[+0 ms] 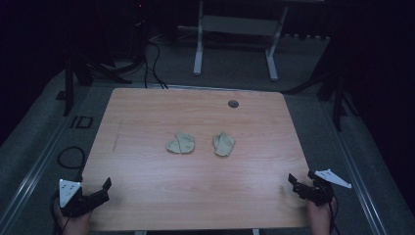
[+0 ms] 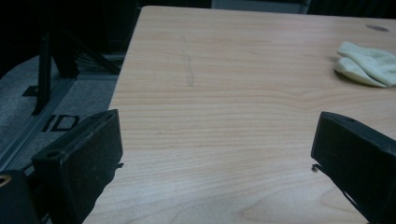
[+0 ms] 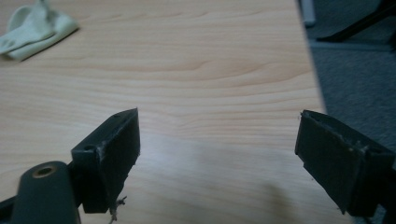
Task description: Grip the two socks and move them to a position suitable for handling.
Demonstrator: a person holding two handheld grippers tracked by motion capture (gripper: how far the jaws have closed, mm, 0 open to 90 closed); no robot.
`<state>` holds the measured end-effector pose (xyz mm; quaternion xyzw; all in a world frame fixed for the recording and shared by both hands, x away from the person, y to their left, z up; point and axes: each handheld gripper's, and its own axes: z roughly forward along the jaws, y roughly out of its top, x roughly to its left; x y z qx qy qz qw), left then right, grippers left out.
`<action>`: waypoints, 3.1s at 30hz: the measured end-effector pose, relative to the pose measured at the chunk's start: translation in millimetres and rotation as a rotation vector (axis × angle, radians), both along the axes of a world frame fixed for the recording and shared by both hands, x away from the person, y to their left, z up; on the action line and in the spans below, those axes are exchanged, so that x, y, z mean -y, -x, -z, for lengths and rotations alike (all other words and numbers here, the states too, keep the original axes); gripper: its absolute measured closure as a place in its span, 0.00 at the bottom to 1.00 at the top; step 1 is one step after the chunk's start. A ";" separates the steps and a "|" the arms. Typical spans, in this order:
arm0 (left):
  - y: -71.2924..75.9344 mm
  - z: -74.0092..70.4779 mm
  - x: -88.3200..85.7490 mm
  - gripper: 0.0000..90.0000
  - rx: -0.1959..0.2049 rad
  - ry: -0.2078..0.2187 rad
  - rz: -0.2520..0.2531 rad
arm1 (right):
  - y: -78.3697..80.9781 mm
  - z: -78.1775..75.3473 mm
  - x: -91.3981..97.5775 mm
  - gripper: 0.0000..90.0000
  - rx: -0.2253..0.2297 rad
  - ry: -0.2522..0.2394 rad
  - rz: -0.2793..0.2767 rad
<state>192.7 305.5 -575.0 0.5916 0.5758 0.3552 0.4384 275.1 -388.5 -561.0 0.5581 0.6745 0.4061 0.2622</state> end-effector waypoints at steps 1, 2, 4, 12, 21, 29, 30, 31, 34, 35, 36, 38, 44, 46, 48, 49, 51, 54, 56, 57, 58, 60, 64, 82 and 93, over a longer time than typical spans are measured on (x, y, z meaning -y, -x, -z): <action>0.0 0.0 0.0 0.02 0.000 0.000 0.000 | -1.1 -0.7 -3.3 0.16 -0.013 0.000 -0.020; -0.6 -1.1 3.5 0.02 -0.001 -0.008 -0.009 | -1.8 -1.2 -5.5 0.16 -0.021 0.002 -0.032; -0.4 -1.6 5.1 0.02 0.003 0.006 0.007 | -4.4 -1.9 -12.2 0.16 -0.030 0.018 -0.060; -3.8 -2.4 11.4 0.03 -0.036 -0.006 0.055 | -14.6 -9.3 -42.9 0.16 -0.030 0.063 -0.151; -3.1 -0.9 13.5 0.07 -0.049 0.060 0.083 | -33.3 -23.9 -81.1 0.15 -0.044 0.031 -0.242; 4.9 -7.3 21.8 0.04 -0.107 0.082 0.116 | -55.9 -37.3 -118.0 0.15 -0.026 0.016 -0.253; 6.8 -8.6 23.3 0.03 -0.096 0.074 0.129 | -59.9 -38.3 -123.5 0.15 -0.035 0.010 -0.274; 8.1 -10.0 25.2 0.03 -0.087 0.056 0.130 | -63.4 -39.2 -129.5 0.15 -0.040 0.014 -0.289; 8.1 -11.2 29.1 0.03 -0.083 0.065 0.139 | -74.2 -42.4 -148.9 0.15 -0.044 0.021 -0.345; 7.6 -11.0 30.6 0.03 -0.089 0.066 0.139 | -76.8 -43.0 -152.9 0.15 -0.048 0.018 -0.353; 7.6 -11.0 30.6 0.03 -0.089 0.066 0.139 | -76.8 -43.0 -152.9 0.15 -0.048 0.018 -0.353; 7.1 -9.7 33.0 0.03 -0.091 0.068 0.134 | -89.4 -44.2 -168.4 0.15 -0.050 0.007 -0.374; 6.5 -7.4 32.9 0.03 -0.095 0.064 0.124 | -112.9 -38.7 -196.0 0.24 -0.090 0.036 -0.373; 4.9 -7.3 32.9 0.03 -0.098 0.062 0.128 | -121.1 -35.9 -204.7 0.29 -0.106 0.051 -0.379; 3.4 -6.9 33.4 0.03 -0.091 0.051 0.131 | -124.2 -34.8 -208.2 0.35 -0.102 0.066 -0.370; 2.6 -5.4 33.4 0.03 -0.096 0.047 0.135 | -131.6 -31.7 -213.0 0.37 -0.113 0.069 -0.358; 2.4 -3.6 32.8 0.03 -0.103 0.051 0.137 | -138.6 -27.6 -216.9 0.38 -0.130 0.062 -0.347; 3.1 -2.0 30.9 0.03 -0.107 0.052 0.136 | -146.6 -20.3 -224.5 0.37 -0.144 0.100 -0.333; 4.0 -1.8 29.8 0.03 -0.106 0.058 0.133 | -151.2 -14.5 -228.8 0.37 -0.152 0.117 -0.319; 4.3 -1.8 29.2 0.03 -0.108 0.060 0.133 | -153.5 -11.2 -230.2 0.37 -0.163 0.118 -0.315; 4.6 -1.9 29.0 0.03 -0.108 0.063 0.130 | -155.2 -7.7 -232.0 0.36 -0.169 0.124 -0.308; 4.7 -1.9 28.7 0.03 -0.108 0.064 0.131 | -156.8 -4.3 -233.8 0.36 -0.177 0.120 -0.310; 3.4 -0.5 28.4 0.03 -0.115 0.063 0.133 | -153.5 3.8 -244.5 0.41 -0.130 0.210 -0.326; -0.1 1.3 30.0 0.03 -0.129 0.062 0.145 | -141.8 -14.1 -242.0 0.87 -0.128 0.241 -0.407; -1.5 1.3 31.9 0.03 -0.135 0.050 0.146 | -108.1 -47.1 -228.8 0.87 -0.085 0.175 -0.474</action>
